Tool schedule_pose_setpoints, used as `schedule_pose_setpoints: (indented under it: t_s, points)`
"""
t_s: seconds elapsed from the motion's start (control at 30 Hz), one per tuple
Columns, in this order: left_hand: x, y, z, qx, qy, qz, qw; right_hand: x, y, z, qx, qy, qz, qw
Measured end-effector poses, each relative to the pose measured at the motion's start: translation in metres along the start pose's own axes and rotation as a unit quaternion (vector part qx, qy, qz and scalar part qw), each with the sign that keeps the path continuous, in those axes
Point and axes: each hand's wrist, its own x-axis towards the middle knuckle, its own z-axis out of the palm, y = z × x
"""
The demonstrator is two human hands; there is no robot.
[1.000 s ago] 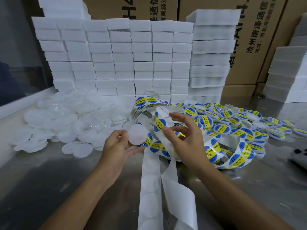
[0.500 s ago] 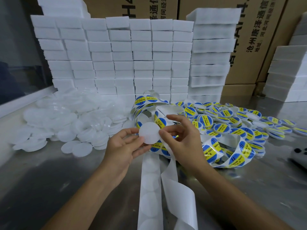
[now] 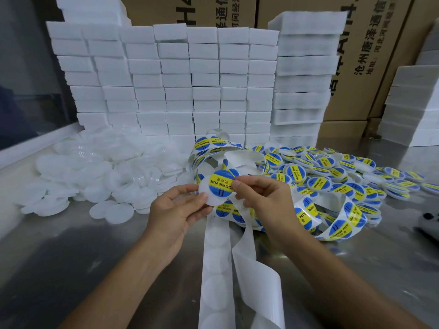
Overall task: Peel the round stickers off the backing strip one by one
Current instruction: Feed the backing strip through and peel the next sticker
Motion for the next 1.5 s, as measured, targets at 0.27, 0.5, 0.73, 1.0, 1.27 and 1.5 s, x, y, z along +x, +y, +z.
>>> schedule_pose_setpoints:
  t_s: [0.27,0.5,0.73,1.0,1.27,1.5]
  points:
    - [-0.002,0.001,0.001,0.012,-0.01,-0.003,1.0,-0.002,0.003,0.001,-0.025,-0.018,0.006,0.999]
    - [-0.003,0.002,0.002,0.009,-0.015,-0.002,1.0,-0.003,0.001,0.002,-0.033,-0.028,0.012,0.999]
    - [-0.004,0.002,0.002,0.014,-0.016,0.002,1.0,-0.003,0.001,0.001,-0.044,-0.032,0.008,0.998]
    - [-0.007,0.003,0.004,0.039,-0.005,0.026,0.999,-0.003,0.004,0.002,-0.113,-0.009,-0.03,0.993]
    - [-0.013,0.004,0.009,0.12,-0.029,0.091,0.988,-0.001,0.006,0.0,-0.156,0.014,-0.052,0.986]
    - [-0.013,0.007,0.008,0.083,-0.042,0.082,0.992,-0.002,0.006,-0.002,-0.227,0.048,-0.105,0.967]
